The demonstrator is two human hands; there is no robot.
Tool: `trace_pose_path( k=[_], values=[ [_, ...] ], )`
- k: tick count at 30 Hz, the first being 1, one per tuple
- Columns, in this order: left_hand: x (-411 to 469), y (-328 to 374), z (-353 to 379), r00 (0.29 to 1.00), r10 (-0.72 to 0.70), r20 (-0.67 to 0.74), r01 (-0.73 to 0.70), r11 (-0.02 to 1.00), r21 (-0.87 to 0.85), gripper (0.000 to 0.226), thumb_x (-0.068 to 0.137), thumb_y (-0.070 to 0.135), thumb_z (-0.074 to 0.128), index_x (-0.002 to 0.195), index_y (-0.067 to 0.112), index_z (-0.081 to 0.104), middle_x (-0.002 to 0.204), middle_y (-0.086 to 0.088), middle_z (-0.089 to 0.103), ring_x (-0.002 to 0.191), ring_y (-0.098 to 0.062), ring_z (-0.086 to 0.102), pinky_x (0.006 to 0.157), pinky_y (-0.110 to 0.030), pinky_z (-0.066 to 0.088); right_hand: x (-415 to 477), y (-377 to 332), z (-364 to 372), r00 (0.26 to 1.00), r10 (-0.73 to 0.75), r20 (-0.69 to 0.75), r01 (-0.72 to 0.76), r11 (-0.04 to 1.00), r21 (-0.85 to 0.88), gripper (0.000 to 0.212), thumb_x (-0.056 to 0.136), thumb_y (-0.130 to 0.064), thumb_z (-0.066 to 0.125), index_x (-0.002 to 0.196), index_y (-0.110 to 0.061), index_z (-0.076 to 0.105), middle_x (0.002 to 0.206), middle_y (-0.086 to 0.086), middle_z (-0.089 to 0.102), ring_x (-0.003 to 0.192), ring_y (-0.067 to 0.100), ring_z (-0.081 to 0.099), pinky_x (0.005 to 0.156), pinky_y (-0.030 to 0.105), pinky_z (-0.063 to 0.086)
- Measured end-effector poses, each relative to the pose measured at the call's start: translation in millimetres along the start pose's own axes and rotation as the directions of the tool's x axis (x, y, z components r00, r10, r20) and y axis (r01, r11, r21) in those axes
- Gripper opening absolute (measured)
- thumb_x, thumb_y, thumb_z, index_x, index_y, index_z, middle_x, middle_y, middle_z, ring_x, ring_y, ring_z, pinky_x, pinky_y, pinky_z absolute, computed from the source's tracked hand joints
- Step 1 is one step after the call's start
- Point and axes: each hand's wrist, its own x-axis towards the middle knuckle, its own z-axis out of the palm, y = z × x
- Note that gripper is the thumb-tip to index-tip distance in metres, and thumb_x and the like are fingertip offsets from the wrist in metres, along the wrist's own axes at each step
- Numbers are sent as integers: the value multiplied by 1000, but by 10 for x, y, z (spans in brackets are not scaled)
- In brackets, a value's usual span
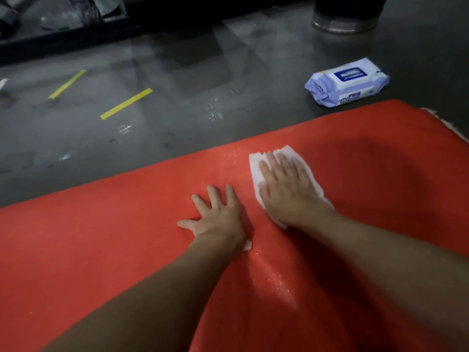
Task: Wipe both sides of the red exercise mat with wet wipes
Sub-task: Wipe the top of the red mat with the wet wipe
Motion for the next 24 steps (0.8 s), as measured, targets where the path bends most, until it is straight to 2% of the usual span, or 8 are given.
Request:
trace_pose_path(
  k=[3, 5, 9, 13, 15, 18, 19, 24],
  values=[
    [-50, 7, 26, 991, 67, -115, -59, 996, 68, 119, 64, 50, 85, 150, 19, 9, 148, -4, 13, 136, -29, 17, 97, -62, 37, -228, 15, -32, 963, -257, 74, 258, 966, 5, 65, 98, -45, 14, 157, -19, 23, 165, 5, 16, 152, 23, 11, 122, 47, 10],
    [-70, -42, 60, 986, 96, -138, -91, 995, 44, 107, 66, 49, 83, 145, 16, 18, 146, -4, 19, 135, -28, 21, 97, -61, 39, -87, 223, -80, 959, -273, 78, 277, 959, -51, 63, 100, -42, 11, 158, -19, 17, 166, 2, 13, 153, 19, 10, 122, 43, 9],
    [-111, 15, 85, 994, 86, -63, -90, 995, -53, 96, 79, 39, 75, 148, 14, 13, 162, -10, -6, 150, -32, -2, 108, -69, 23, -76, 68, -40, 998, 60, 21, -60, 998, 6, 61, 101, -38, 20, 158, -18, 14, 166, 4, 8, 153, 19, 5, 123, 43, 5],
    [-85, -70, 54, 988, 155, 12, -154, 984, -89, 112, 78, 47, 74, 153, 12, -1, 161, -10, -23, 149, -30, -17, 112, -69, 13, -431, 24, -41, 961, -272, 53, 272, 962, 19, 59, 100, -41, 20, 156, -21, 28, 164, 4, 21, 152, 22, 16, 122, 48, 16],
    [-88, -190, 50, 975, 196, 101, -192, 980, -42, 136, 67, 61, 78, 153, 15, -16, 158, -9, -31, 148, -29, -22, 112, -67, 10, -318, 255, -106, 953, -292, 81, 297, 953, -54, 57, 104, -40, 14, 158, -23, 17, 166, 2, 12, 153, 20, 8, 123, 44, 9],
    [-139, -185, 122, 967, 212, 143, -224, 972, 77, 153, 57, 65, 82, 147, 14, -30, 152, -12, -41, 143, -33, -31, 114, -67, 4, -311, 167, -106, 999, 35, 29, -34, 999, -19, 59, 102, -38, 16, 158, -21, 13, 166, 5, 8, 153, 21, 4, 123, 43, 4],
    [-157, -152, 148, 971, 201, 131, -215, 971, 103, 153, 59, 61, 84, 146, 12, -32, 151, -14, -42, 142, -34, -32, 113, -68, 3, -373, 36, -72, 999, 45, 28, -45, 999, 9, 60, 101, -38, 14, 158, -20, 13, 166, 6, 6, 153, 23, 2, 123, 45, 3],
    [-211, -118, 195, 982, 174, 75, -183, 971, 153, 146, 66, 58, 81, 147, 9, -31, 152, -16, -40, 143, -35, -30, 114, -67, 4, -565, 213, -130, 934, -355, 41, 357, 929, -95, 55, 102, -34, 24, 154, -19, 34, 161, 5, 29, 149, 24, 25, 118, 48, 24]
  ],
)
